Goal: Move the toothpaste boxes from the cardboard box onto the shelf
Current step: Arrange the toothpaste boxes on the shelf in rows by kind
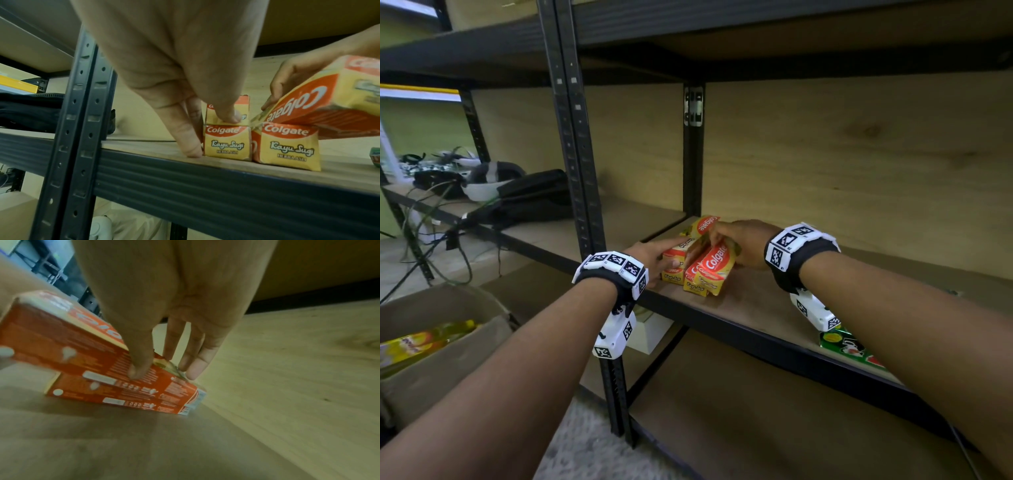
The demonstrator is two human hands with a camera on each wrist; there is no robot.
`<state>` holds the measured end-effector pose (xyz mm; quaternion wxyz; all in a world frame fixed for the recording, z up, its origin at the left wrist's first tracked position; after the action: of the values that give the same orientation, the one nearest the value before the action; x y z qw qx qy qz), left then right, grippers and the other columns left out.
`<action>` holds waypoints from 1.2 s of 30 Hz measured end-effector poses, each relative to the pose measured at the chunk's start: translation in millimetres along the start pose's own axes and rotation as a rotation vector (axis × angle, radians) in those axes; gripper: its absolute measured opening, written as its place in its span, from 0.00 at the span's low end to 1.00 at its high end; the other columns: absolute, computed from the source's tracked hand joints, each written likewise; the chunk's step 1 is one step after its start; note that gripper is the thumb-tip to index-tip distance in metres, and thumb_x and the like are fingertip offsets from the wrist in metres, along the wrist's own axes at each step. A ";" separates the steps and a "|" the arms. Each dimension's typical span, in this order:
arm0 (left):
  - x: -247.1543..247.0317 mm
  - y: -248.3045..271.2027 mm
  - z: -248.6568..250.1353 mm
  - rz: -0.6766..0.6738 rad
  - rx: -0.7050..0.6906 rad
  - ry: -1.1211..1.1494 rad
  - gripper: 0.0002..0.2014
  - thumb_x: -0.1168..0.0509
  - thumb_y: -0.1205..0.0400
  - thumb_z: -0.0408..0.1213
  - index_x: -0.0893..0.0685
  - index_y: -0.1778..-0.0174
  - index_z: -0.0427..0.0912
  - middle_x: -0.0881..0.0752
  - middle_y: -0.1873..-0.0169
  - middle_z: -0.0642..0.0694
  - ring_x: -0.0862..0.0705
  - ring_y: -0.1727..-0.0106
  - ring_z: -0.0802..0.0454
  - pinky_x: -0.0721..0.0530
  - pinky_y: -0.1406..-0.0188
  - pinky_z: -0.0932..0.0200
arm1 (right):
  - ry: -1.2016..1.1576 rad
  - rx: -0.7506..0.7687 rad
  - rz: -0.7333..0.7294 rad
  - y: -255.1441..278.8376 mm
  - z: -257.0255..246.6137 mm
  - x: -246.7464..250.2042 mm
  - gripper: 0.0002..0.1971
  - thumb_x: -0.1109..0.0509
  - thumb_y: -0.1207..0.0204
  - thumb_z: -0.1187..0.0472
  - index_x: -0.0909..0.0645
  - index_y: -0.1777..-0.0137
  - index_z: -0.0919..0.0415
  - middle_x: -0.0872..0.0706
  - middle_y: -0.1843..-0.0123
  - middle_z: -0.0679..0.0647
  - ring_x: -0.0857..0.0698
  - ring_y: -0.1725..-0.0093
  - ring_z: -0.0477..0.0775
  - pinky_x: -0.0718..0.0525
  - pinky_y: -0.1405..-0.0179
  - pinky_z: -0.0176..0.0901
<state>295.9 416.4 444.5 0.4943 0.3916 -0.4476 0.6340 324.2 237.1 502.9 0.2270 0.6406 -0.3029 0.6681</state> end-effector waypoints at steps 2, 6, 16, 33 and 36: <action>-1.4 2.0 2.2 -0.038 -0.023 0.060 0.27 0.39 0.13 0.49 0.38 0.21 0.73 0.18 0.42 0.57 0.17 0.51 0.54 0.19 0.56 0.64 | 0.051 0.002 -0.015 5.4 3.4 0.9 0.25 0.21 0.30 0.53 0.25 0.34 0.48 0.19 0.35 0.51 0.18 0.39 0.57 0.21 0.43 0.44; -1.4 4.0 2.2 -0.039 -0.034 0.141 0.27 0.39 0.14 0.48 0.39 0.21 0.74 0.16 0.43 0.55 0.17 0.57 0.56 0.16 0.59 0.64 | 0.030 0.010 -0.061 20.9 12.9 -0.1 0.29 0.19 0.33 0.48 0.26 0.34 0.48 0.19 0.33 0.49 0.19 0.41 0.53 0.27 0.50 0.38; -5.8 -2.0 -2.8 -0.015 -0.016 0.048 0.26 0.39 0.14 0.50 0.38 0.21 0.73 0.16 0.40 0.54 0.14 0.46 0.49 0.15 0.47 0.57 | -0.080 -0.249 0.082 40.4 65.7 44.3 0.22 0.23 0.33 0.39 0.20 0.42 0.44 0.16 0.50 0.45 0.17 0.49 0.50 0.21 0.53 0.41; -10.8 -5.0 -8.4 -0.031 -0.010 0.136 0.24 0.39 0.15 0.52 0.36 0.24 0.75 0.13 0.41 0.52 0.13 0.47 0.52 0.13 0.45 0.51 | 0.144 -0.513 -0.194 -1.7 97.1 -21.5 0.22 0.22 0.45 0.39 0.23 0.63 0.54 0.15 0.59 0.53 0.16 0.65 0.54 0.13 0.59 0.47; -15.4 -5.5 -11.0 -0.119 0.050 0.238 0.25 0.37 0.18 0.57 0.37 0.27 0.82 0.13 0.44 0.55 0.11 0.51 0.51 0.10 0.54 0.53 | 0.198 -0.537 -0.243 -47.4 145.6 -58.5 0.26 0.15 0.57 0.42 0.14 0.62 0.55 0.13 0.65 0.51 0.14 0.66 0.58 0.15 0.56 0.59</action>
<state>303.8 423.2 427.8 0.5708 0.3519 -0.3457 0.6564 466.1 174.6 449.6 0.4948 0.5211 -0.3662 0.5913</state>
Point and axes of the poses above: each hand's wrist, its own y-axis away from the middle knuckle, its own x-axis out of the back of the hand, z = x × y, the point moved 8 cm from there along -y, towards the middle knuckle
